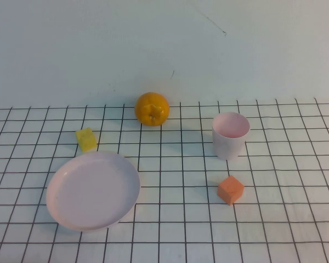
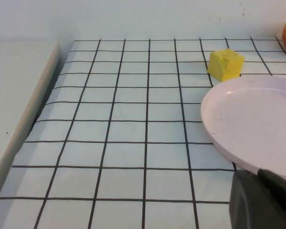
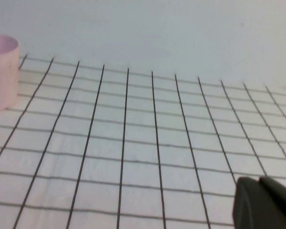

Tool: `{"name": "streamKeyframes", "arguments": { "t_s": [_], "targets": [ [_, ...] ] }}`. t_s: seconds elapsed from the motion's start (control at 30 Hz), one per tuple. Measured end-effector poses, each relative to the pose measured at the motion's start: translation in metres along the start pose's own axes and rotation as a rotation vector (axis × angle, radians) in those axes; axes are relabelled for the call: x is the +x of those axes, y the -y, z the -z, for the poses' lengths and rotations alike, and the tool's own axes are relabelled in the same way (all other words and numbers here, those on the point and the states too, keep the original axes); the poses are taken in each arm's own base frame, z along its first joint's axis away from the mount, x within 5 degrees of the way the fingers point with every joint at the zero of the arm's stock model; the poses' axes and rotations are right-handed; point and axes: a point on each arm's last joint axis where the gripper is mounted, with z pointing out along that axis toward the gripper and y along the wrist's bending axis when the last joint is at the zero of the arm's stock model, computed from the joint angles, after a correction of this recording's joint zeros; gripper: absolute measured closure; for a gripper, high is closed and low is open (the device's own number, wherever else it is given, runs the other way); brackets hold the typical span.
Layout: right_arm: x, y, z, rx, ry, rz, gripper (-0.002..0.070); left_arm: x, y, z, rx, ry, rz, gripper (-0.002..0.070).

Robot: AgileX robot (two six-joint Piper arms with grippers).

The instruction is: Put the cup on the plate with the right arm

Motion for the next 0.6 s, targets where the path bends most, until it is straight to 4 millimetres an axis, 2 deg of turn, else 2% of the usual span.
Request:
{"name": "streamKeyframes", "arguments": {
  "t_s": [0.37,0.47,0.6],
  "targets": [
    [-0.009,0.002,0.0,0.018,0.094,0.0,0.0678,0.0,0.0,0.0,0.0,0.0,0.0,0.0678],
    [-0.016,0.003,0.001,0.034,0.175,0.0,0.0678,0.0,0.0,0.0,0.0,0.0,0.0,0.0678],
    [-0.032,0.006,0.006,0.072,0.365,0.0,0.0678,0.0,0.0,0.0,0.0,0.0,0.0,0.0678]
  ]
}}
